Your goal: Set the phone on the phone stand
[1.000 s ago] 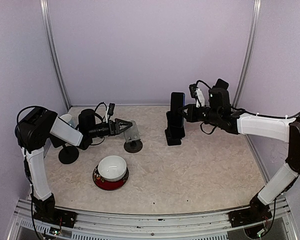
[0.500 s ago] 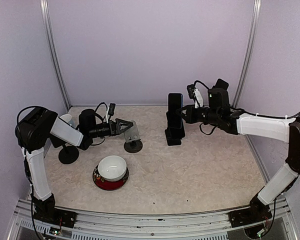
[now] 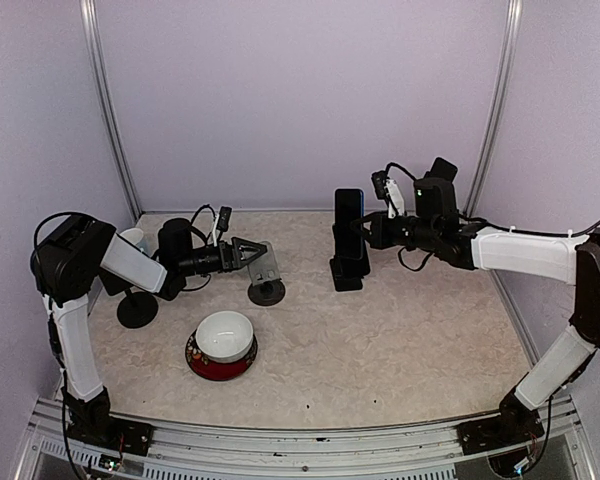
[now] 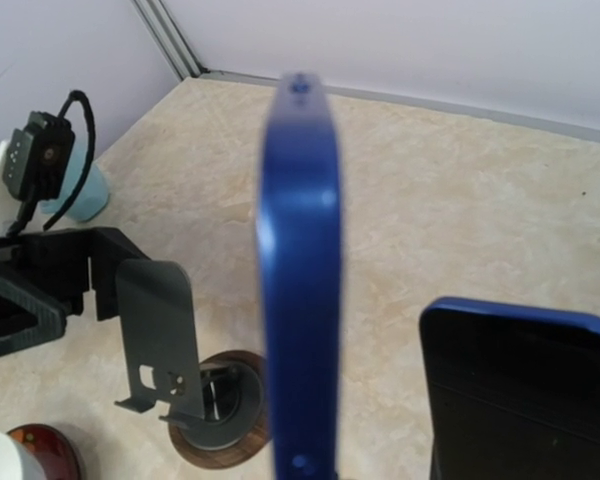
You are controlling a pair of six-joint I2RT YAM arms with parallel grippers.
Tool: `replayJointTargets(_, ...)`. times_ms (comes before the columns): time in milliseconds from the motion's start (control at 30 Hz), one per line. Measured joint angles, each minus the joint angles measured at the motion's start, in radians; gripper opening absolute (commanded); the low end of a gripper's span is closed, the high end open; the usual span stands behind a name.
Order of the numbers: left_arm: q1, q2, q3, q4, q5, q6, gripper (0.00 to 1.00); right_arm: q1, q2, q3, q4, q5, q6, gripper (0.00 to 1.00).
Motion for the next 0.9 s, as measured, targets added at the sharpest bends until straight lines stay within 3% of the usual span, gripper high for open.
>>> replayJointTargets(900,-0.013,-0.002,0.006,-0.034,-0.016,0.005,0.99,0.0,0.02,0.001,-0.001,-0.014,-0.01,0.0)
